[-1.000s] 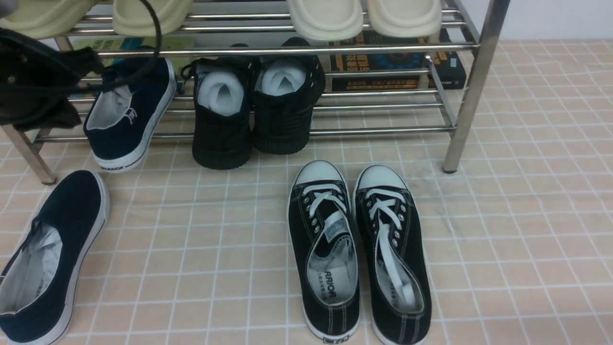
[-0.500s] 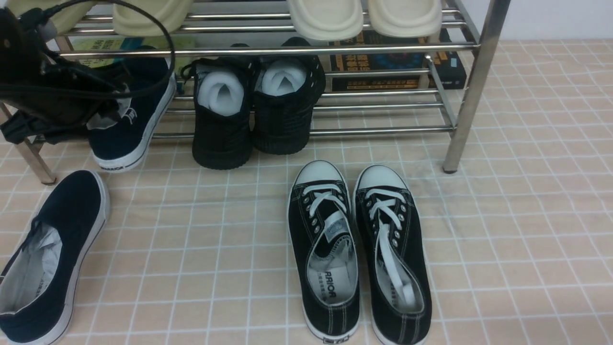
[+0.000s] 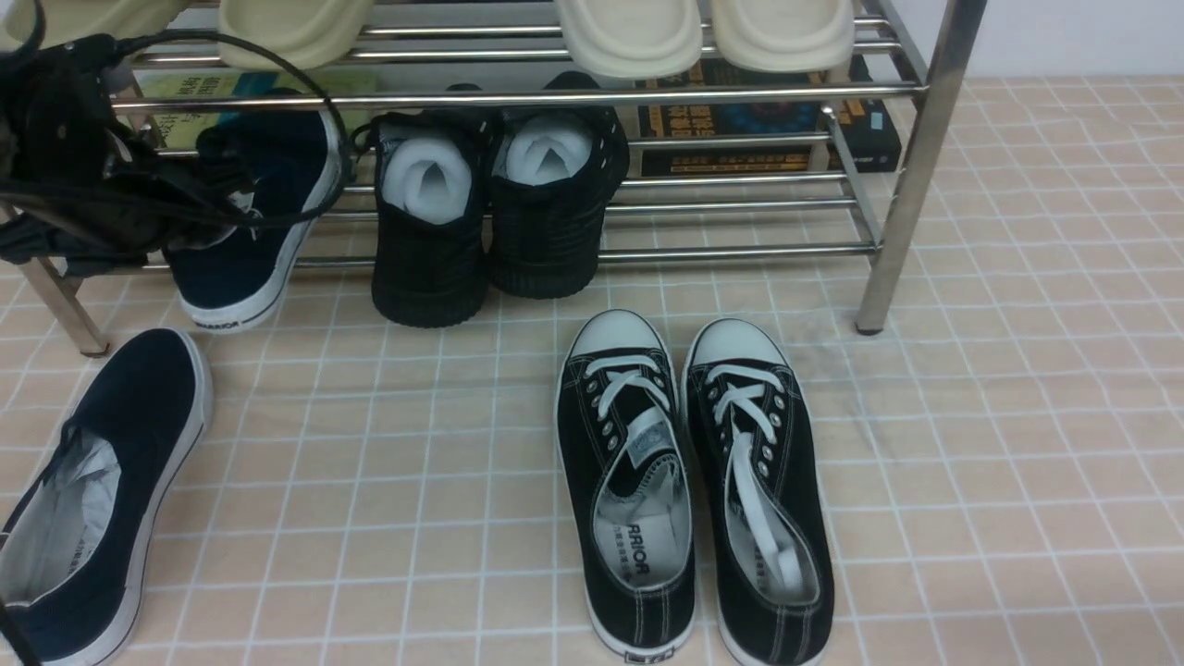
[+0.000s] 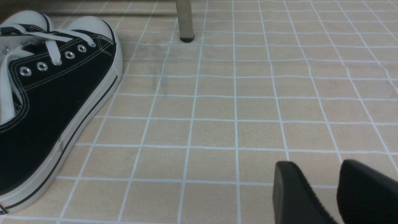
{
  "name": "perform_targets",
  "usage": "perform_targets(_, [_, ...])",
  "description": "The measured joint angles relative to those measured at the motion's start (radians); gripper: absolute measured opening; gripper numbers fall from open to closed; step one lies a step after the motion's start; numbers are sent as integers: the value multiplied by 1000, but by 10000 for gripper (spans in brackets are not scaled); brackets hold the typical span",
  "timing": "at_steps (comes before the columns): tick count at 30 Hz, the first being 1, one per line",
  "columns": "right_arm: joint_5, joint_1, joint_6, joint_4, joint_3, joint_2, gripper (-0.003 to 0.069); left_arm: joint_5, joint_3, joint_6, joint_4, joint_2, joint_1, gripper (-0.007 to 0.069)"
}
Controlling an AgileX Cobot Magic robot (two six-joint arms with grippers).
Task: Take the shoes off the shelf from the light coffee tablecloth by hand.
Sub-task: 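Grasp the leftmost shoe on the bottom shelf of the shoe rack with the left gripper, then set the held shoe down on the floor in front of the rack with the left gripper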
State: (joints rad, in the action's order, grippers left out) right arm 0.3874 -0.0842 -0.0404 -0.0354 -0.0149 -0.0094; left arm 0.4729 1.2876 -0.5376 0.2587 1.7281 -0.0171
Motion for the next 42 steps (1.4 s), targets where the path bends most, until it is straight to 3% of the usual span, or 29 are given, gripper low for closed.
perform_targets(5, [0, 0, 0, 0, 0, 0, 239, -42, 2, -1, 8, 55, 0, 424])
perform_targets(8, [0, 0, 0, 0, 0, 0, 239, -42, 3, -1, 11, 80, 0, 363])
perform_targets(12, [0, 0, 0, 0, 0, 0, 239, -9, 3, -1, 11, 94, 0, 181])
perform_targets(13, [0, 0, 0, 0, 0, 0, 239, 14, 3, -1, 11, 94, 0, 76])
perform_targets(14, [0, 0, 0, 0, 0, 0, 239, 22, 3, -1, 8, 90, 0, 46])
perform_targets(29, [0, 0, 0, 0, 0, 0, 239, 490, -3, 11, -116, -258, -21, 28])
perform_targets(34, [0, 0, 0, 0, 0, 0, 239, 619, -4, 11, -108, -351, -148, 29])
perform_targets(42, [0, 0, 0, 0, 0, 0, 239, 647, -7, -94, -74, -375, -330, 29])
